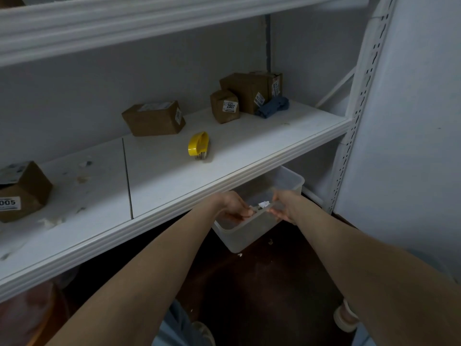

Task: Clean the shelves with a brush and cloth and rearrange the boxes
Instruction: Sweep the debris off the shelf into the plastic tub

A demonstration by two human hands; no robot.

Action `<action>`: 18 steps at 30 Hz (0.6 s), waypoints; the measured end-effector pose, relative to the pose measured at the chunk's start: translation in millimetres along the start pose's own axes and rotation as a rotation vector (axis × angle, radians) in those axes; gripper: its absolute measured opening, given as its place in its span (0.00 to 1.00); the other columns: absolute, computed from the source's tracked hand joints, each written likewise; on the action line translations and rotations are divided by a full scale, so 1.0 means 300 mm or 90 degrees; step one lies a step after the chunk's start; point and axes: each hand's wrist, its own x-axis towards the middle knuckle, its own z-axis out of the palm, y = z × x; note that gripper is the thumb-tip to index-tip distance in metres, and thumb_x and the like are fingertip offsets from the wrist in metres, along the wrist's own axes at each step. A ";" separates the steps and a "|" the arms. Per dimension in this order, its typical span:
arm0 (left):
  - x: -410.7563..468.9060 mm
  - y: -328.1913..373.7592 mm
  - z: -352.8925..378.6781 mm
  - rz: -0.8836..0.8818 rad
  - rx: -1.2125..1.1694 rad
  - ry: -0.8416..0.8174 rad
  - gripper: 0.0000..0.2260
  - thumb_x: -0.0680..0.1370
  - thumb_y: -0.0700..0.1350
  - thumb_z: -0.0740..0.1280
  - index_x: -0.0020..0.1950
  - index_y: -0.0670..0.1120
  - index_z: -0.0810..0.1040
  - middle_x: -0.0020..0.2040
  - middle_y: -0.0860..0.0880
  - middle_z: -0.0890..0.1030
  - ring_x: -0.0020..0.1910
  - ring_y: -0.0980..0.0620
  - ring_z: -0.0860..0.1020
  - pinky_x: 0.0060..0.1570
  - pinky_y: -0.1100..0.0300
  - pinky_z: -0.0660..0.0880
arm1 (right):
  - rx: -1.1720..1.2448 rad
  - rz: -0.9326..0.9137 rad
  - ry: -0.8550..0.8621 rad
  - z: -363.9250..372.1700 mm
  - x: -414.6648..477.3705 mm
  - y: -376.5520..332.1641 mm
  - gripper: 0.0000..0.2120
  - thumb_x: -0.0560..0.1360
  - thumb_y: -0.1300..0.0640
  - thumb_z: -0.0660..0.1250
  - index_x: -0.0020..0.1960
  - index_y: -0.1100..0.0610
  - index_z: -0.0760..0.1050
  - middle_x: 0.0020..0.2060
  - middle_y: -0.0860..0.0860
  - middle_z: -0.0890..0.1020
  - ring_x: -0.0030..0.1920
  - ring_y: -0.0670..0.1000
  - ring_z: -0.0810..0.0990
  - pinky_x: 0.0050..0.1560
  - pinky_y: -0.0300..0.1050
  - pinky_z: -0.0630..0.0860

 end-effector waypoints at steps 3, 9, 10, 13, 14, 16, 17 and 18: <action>0.001 -0.003 -0.011 -0.003 -0.017 -0.017 0.04 0.78 0.36 0.64 0.48 0.43 0.79 0.24 0.54 0.79 0.25 0.61 0.76 0.29 0.69 0.76 | 0.008 0.000 -0.001 0.001 0.013 -0.004 0.22 0.78 0.66 0.58 0.72 0.63 0.63 0.64 0.70 0.70 0.12 0.52 0.71 0.14 0.37 0.70; 0.008 -0.006 -0.003 -0.020 0.023 -0.016 0.12 0.77 0.34 0.65 0.60 0.35 0.76 0.23 0.54 0.77 0.22 0.62 0.75 0.25 0.69 0.74 | 0.043 -0.018 -0.002 0.006 0.040 0.021 0.22 0.77 0.67 0.58 0.70 0.63 0.65 0.64 0.68 0.71 0.18 0.56 0.76 0.14 0.38 0.70; 0.009 -0.007 -0.001 -0.020 0.036 -0.015 0.13 0.77 0.33 0.65 0.62 0.34 0.75 0.22 0.54 0.77 0.21 0.62 0.75 0.24 0.69 0.74 | 0.047 -0.025 -0.003 0.007 0.038 0.025 0.22 0.77 0.67 0.58 0.70 0.63 0.66 0.64 0.67 0.71 0.23 0.57 0.76 0.14 0.38 0.70; 0.009 -0.006 0.005 -0.024 0.065 -0.014 0.14 0.77 0.32 0.64 0.63 0.33 0.74 0.22 0.54 0.78 0.22 0.61 0.75 0.25 0.68 0.75 | 0.064 -0.034 0.006 0.006 0.029 0.025 0.21 0.77 0.68 0.58 0.70 0.63 0.66 0.63 0.66 0.72 0.17 0.57 0.74 0.12 0.37 0.68; 0.008 -0.005 0.008 -0.027 0.067 -0.014 0.15 0.77 0.31 0.64 0.63 0.33 0.74 0.24 0.52 0.78 0.23 0.60 0.76 0.26 0.68 0.76 | 0.070 -0.031 0.004 0.006 0.023 0.023 0.21 0.77 0.68 0.58 0.70 0.63 0.66 0.61 0.66 0.73 0.13 0.55 0.72 0.12 0.37 0.68; 0.012 -0.006 0.010 -0.030 0.061 -0.019 0.15 0.77 0.30 0.63 0.64 0.32 0.73 0.24 0.52 0.78 0.24 0.59 0.77 0.35 0.66 0.77 | 0.076 -0.030 0.000 0.003 0.013 0.018 0.20 0.77 0.68 0.57 0.69 0.65 0.65 0.61 0.67 0.73 0.10 0.53 0.69 0.12 0.37 0.67; 0.014 -0.006 0.012 -0.033 0.057 -0.025 0.15 0.77 0.30 0.62 0.64 0.33 0.73 0.24 0.53 0.78 0.25 0.59 0.77 0.43 0.64 0.76 | 0.075 -0.029 0.001 0.000 0.010 0.016 0.20 0.77 0.68 0.57 0.70 0.65 0.64 0.62 0.68 0.72 0.10 0.53 0.69 0.12 0.38 0.67; 0.014 -0.006 0.013 -0.034 0.055 -0.030 0.16 0.77 0.30 0.62 0.65 0.33 0.73 0.25 0.53 0.79 0.27 0.58 0.77 0.48 0.61 0.74 | 0.068 -0.027 0.003 -0.003 0.008 0.014 0.21 0.77 0.68 0.57 0.70 0.66 0.64 0.63 0.69 0.71 0.10 0.54 0.69 0.12 0.37 0.67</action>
